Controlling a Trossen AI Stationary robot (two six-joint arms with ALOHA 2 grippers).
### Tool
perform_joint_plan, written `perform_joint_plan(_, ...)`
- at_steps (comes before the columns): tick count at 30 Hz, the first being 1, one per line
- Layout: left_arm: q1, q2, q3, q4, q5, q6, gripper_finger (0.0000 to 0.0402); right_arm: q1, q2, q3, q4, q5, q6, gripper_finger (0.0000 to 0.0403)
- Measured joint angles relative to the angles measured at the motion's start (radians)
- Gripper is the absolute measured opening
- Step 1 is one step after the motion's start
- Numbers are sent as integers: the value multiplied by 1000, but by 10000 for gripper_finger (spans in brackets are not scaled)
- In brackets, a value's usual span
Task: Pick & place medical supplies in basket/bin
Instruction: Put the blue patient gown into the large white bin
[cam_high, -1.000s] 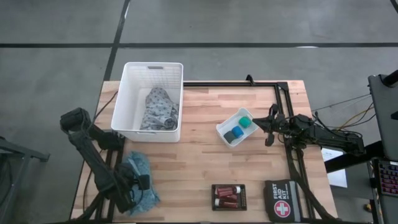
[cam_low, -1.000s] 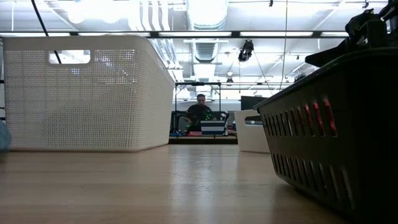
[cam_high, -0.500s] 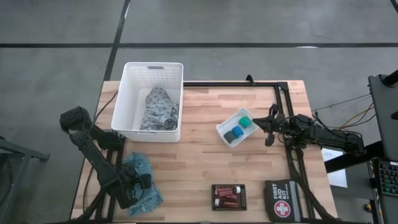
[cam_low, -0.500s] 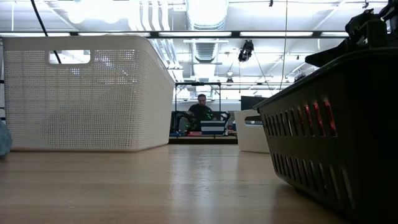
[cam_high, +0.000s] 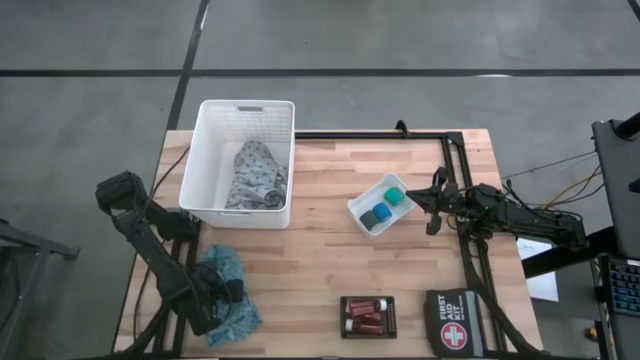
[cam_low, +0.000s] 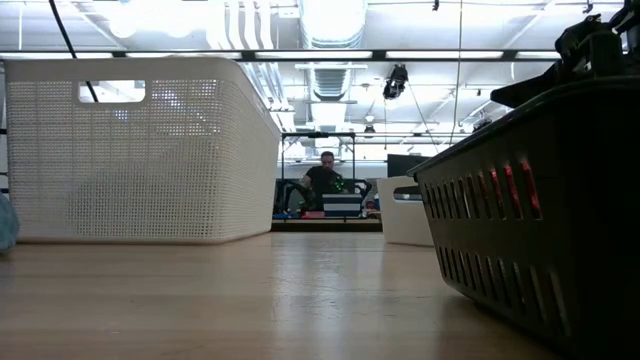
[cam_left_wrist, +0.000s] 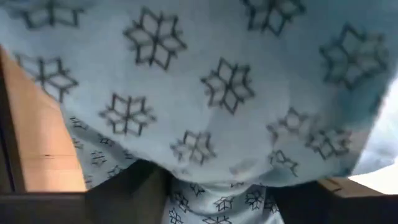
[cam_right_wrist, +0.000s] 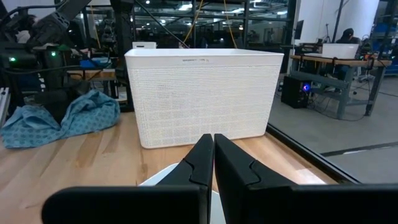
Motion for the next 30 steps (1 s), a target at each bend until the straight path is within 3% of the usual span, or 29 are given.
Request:
perform_joint_plan(5, 0, 0, 0, 0, -29, 22, 175, 0, 0, 0, 0, 0, 0, 11)
perform_joint_plan(10, -1, -1, 0, -1, -47, 38, 139, 0, 0, 0, 0, 0, 0, 11)
perform_joint_plan(19, -1, -2, 1, -4, -86, 54, 129, 0, 0, 0, 0, 0, 0, 11)
perform_joint_plan(24, 1, -13, 13, -18, -168, 75, 129, 0, 0, 0, 0, 0, 0, 11)
perform_joint_plan(30, 7, -32, 45, -21, -305, 234, 129, 0, 0, 0, 0, 0, 0, 11)
